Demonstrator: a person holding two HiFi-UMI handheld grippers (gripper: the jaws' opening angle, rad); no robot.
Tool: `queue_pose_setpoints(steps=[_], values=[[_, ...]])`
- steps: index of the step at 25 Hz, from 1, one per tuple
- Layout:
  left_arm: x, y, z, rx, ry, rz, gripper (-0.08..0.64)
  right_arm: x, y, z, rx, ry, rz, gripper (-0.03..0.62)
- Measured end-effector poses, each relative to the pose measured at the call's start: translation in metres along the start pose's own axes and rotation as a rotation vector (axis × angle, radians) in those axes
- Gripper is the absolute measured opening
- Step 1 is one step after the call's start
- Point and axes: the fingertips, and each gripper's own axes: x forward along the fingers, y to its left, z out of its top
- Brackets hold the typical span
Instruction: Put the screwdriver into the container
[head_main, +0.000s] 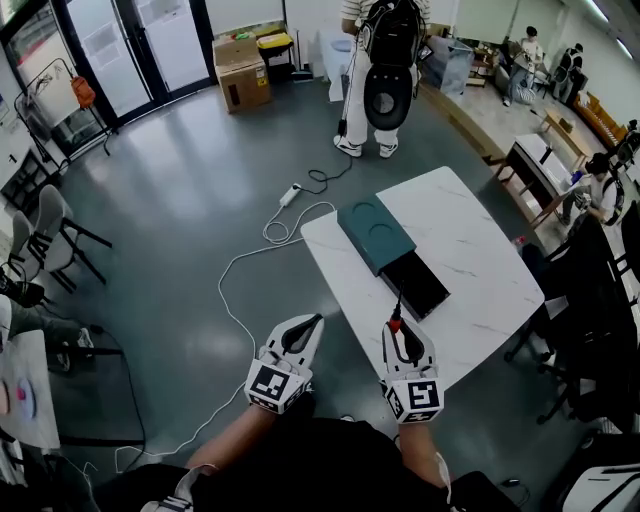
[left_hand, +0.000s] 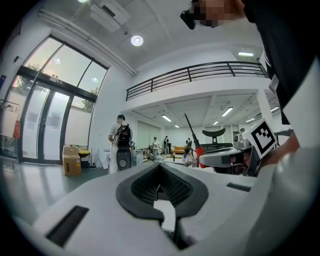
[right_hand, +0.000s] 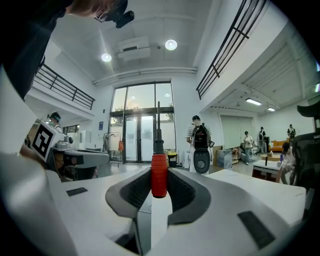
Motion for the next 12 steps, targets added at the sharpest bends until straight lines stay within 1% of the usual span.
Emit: queue_pose_setpoints(steps=[6, 12], values=[[0.032, 0.041, 0.004, 0.002, 0.013, -0.071, 0.005, 0.048, -0.003, 0.005, 0.023, 0.023, -0.056, 0.110], [0.053, 0.075, 0.007, 0.002, 0.016, -0.131, 0.005, 0.080, -0.003, 0.001, 0.019, 0.062, -0.105, 0.110]])
